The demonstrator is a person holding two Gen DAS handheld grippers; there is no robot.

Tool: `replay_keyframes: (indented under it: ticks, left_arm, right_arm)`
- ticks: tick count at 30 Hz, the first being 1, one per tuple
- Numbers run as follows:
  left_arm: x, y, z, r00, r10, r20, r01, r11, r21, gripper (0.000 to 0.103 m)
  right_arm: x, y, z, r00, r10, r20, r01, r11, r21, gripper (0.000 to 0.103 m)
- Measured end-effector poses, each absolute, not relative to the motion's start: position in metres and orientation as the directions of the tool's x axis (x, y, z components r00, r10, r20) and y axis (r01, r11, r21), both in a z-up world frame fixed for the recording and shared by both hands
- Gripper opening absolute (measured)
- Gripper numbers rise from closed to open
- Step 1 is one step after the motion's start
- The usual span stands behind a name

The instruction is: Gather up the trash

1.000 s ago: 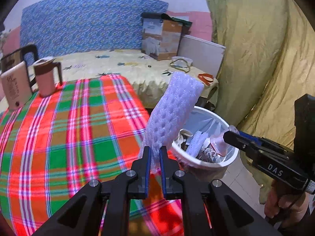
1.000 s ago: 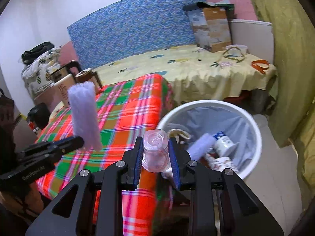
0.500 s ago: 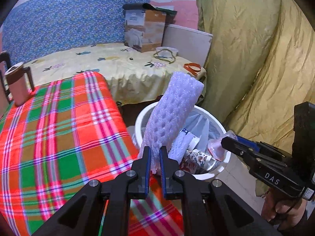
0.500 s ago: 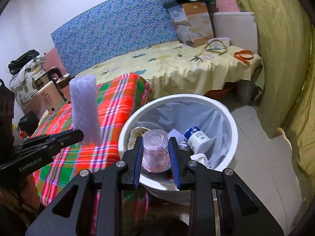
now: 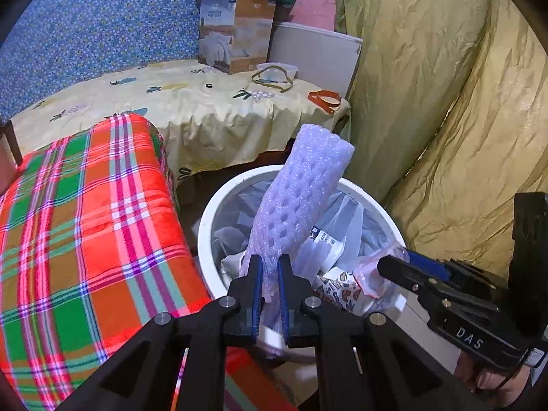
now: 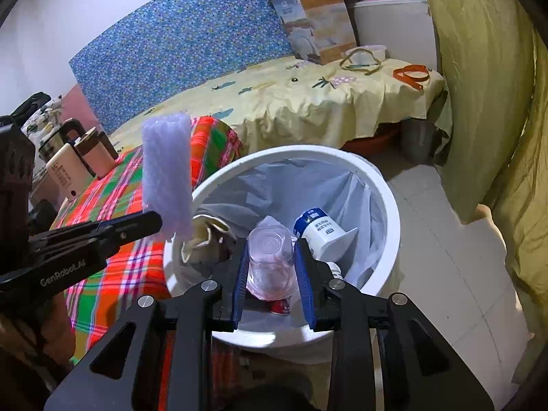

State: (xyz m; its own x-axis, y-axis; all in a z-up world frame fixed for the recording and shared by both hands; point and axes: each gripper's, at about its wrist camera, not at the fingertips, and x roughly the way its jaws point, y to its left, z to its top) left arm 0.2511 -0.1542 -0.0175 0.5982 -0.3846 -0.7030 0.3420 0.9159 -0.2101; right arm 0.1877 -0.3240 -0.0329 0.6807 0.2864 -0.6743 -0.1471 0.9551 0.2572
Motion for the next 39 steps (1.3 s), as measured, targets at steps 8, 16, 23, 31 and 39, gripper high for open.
replay_keyframes:
  ticks: [8,16,23,31,39]
  left_arm:
    - [0.263,-0.153,-0.022,0.599,-0.408,-0.689,0.335,0.909,-0.248,0.027]
    - [0.250,-0.139,-0.012,0.626,-0.412,-0.662,0.327,0.909,-0.256,0.029]
    - [0.221,-0.121,-0.002,0.655,-0.386,-0.649,0.307,0.921,-0.238,0.029]
    - [0.180,-0.103,0.006,0.685,-0.353,-0.637,0.282,0.935,-0.215,0.029]
    - [0.138,-0.087,0.011,0.712,-0.320,-0.624,0.261,0.947,-0.188,0.029]
  right_arm:
    - [0.188,-0.323,-0.034,0.682,0.275,-0.678,-0.148,0.959,0.240,0.038]
    - [0.180,-0.320,-0.026,0.696,0.261,-0.669,-0.150,0.964,0.220,0.042]
    - [0.163,-0.310,-0.017,0.705,0.270,-0.656,-0.166,0.962,0.217,0.042]
    - [0.143,-0.295,-0.008,0.719,0.275,-0.638,-0.189,0.961,0.200,0.042]
    - [0.123,-0.281,-0.003,0.726,0.294,-0.621,-0.218,0.956,0.197,0.042]
